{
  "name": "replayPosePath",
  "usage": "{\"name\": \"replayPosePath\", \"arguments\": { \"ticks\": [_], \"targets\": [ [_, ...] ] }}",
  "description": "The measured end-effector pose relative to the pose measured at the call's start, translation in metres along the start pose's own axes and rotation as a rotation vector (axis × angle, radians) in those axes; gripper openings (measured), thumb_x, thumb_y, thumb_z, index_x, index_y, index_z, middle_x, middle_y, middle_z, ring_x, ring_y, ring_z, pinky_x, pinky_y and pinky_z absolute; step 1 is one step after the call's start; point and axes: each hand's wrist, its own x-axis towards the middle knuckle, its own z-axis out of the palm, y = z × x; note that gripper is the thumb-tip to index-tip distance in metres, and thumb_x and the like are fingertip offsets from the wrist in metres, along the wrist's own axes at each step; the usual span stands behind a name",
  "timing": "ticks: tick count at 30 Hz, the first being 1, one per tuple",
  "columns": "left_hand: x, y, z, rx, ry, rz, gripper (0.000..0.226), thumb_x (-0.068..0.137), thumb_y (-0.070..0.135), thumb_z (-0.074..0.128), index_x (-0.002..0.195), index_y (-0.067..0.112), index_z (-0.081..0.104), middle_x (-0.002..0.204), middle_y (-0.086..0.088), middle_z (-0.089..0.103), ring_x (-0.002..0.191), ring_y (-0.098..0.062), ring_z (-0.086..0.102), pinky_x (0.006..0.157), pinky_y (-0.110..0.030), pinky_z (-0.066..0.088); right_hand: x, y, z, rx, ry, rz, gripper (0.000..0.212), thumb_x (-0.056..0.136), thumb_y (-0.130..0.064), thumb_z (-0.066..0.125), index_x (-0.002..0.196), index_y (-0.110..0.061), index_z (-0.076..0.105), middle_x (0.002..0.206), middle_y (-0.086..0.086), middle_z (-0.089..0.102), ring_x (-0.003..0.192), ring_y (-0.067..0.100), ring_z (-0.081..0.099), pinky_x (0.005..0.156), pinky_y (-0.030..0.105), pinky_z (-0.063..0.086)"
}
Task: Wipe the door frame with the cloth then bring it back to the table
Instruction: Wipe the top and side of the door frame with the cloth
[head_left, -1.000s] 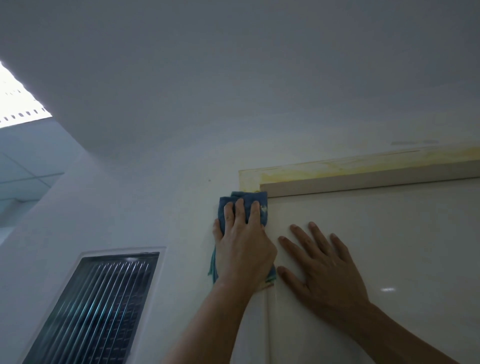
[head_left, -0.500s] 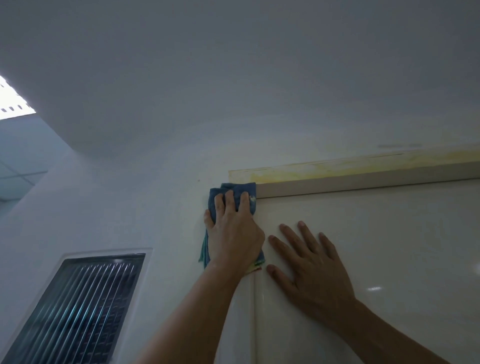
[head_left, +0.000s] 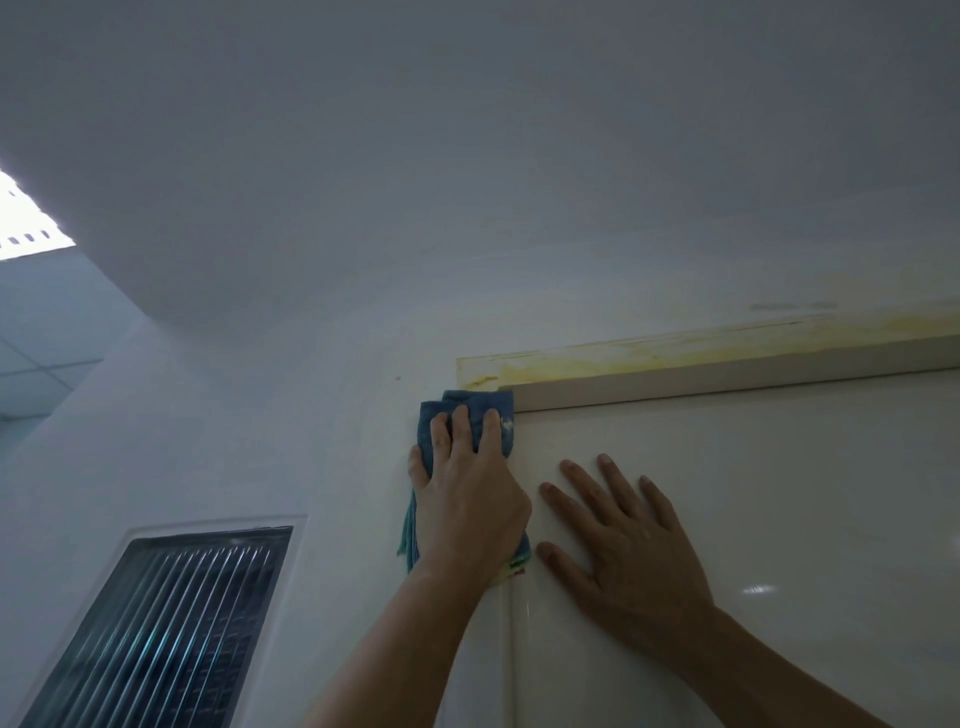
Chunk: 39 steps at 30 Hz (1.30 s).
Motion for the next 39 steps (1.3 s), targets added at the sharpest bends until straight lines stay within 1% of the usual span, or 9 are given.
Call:
{"name": "replayPosePath", "arguments": {
  "ticks": [5,12,18,24,27,31,34,36,39],
  "targets": [
    [0.025,-0.001,-0.001,0.01,0.008,0.012,0.069,0.088,0.028,0.046,0.15,0.021,0.018,0.154,-0.007,0.02,0.143,-0.028,0.012,0.115,-0.055,0.015,0.004,-0.002,-0.002,-0.004,-0.026,-0.005,0.072,0.092,-0.076,0.005,0.153,-0.044,0.023,0.165,-0.012,0.015,0.154,0.02,0.001,0.119,0.047,0.001],
    [0.048,0.002,-0.002,-0.02,-0.014,0.005,0.067,0.086,0.026,0.047,0.148,0.019,0.022,0.151,-0.008,0.025,0.141,-0.029,0.015,0.114,-0.055,0.016,0.006,0.0,-0.003,0.01,-0.03,-0.015,0.078,0.082,-0.079,-0.009,0.154,-0.049,0.002,0.164,-0.018,-0.011,0.151,0.015,-0.021,0.121,0.044,-0.011],
    [-0.008,-0.002,-0.004,0.032,-0.041,0.02,0.072,0.089,0.028,0.043,0.153,0.022,0.009,0.16,-0.006,0.01,0.147,-0.027,0.002,0.118,-0.051,0.008,0.004,-0.001,-0.001,0.008,-0.009,-0.003,0.074,0.091,-0.077,0.004,0.153,-0.044,0.025,0.165,-0.012,0.015,0.154,0.021,0.003,0.118,0.047,0.002],
    [0.031,-0.002,-0.006,0.025,-0.02,0.025,0.07,0.085,0.027,0.046,0.15,0.02,0.02,0.151,-0.006,0.025,0.142,-0.027,0.015,0.113,-0.053,0.019,0.005,-0.002,0.0,-0.02,-0.003,0.003,0.068,0.094,-0.075,0.013,0.151,-0.043,0.033,0.164,-0.011,0.024,0.153,0.023,0.012,0.117,0.047,0.006],
    [0.047,-0.001,-0.005,0.031,-0.024,0.022,0.067,0.086,0.027,0.044,0.149,0.02,0.021,0.151,-0.007,0.026,0.141,-0.028,0.017,0.112,-0.053,0.02,0.004,0.001,0.001,-0.016,-0.007,-0.008,0.068,0.093,-0.075,0.011,0.152,-0.045,0.027,0.165,-0.014,0.016,0.154,0.021,0.005,0.118,0.046,0.003],
    [0.06,-0.003,-0.003,0.016,-0.035,0.038,0.065,0.09,0.028,0.042,0.149,0.018,0.018,0.151,-0.007,0.024,0.141,-0.027,0.017,0.113,-0.053,0.019,0.001,0.004,0.001,-0.027,-0.012,-0.007,0.066,0.095,-0.073,0.016,0.152,-0.044,0.031,0.164,-0.013,0.021,0.153,0.02,0.01,0.117,0.046,0.006],
    [0.065,-0.004,-0.005,-0.042,-0.051,0.028,0.063,0.091,0.029,0.044,0.147,0.013,0.02,0.15,-0.005,0.027,0.14,-0.025,0.022,0.114,-0.053,0.018,-0.001,0.006,0.001,-0.009,-0.007,-0.017,0.068,0.094,-0.075,0.01,0.153,-0.045,0.027,0.165,-0.015,0.014,0.154,0.018,0.002,0.119,0.045,0.002],
    [0.066,-0.004,-0.007,0.047,-0.048,0.049,0.056,0.091,0.031,0.044,0.142,0.013,0.03,0.149,-0.005,0.031,0.14,-0.024,0.024,0.114,-0.054,0.016,-0.002,0.007,0.0,0.005,0.009,-0.024,0.07,0.092,-0.076,0.006,0.154,-0.046,0.022,0.165,-0.017,0.007,0.154,0.016,-0.005,0.119,0.044,-0.001],
    [0.068,0.002,-0.015,0.367,-0.059,0.046,0.054,0.092,0.039,0.039,0.141,0.017,0.037,0.145,-0.008,0.039,0.137,-0.028,0.028,0.111,-0.055,0.012,-0.002,0.006,-0.001,0.014,0.007,-0.031,0.068,0.093,-0.075,0.01,0.155,-0.047,0.015,0.165,-0.019,-0.002,0.153,0.014,-0.013,0.12,0.044,-0.005]
  ]
}}
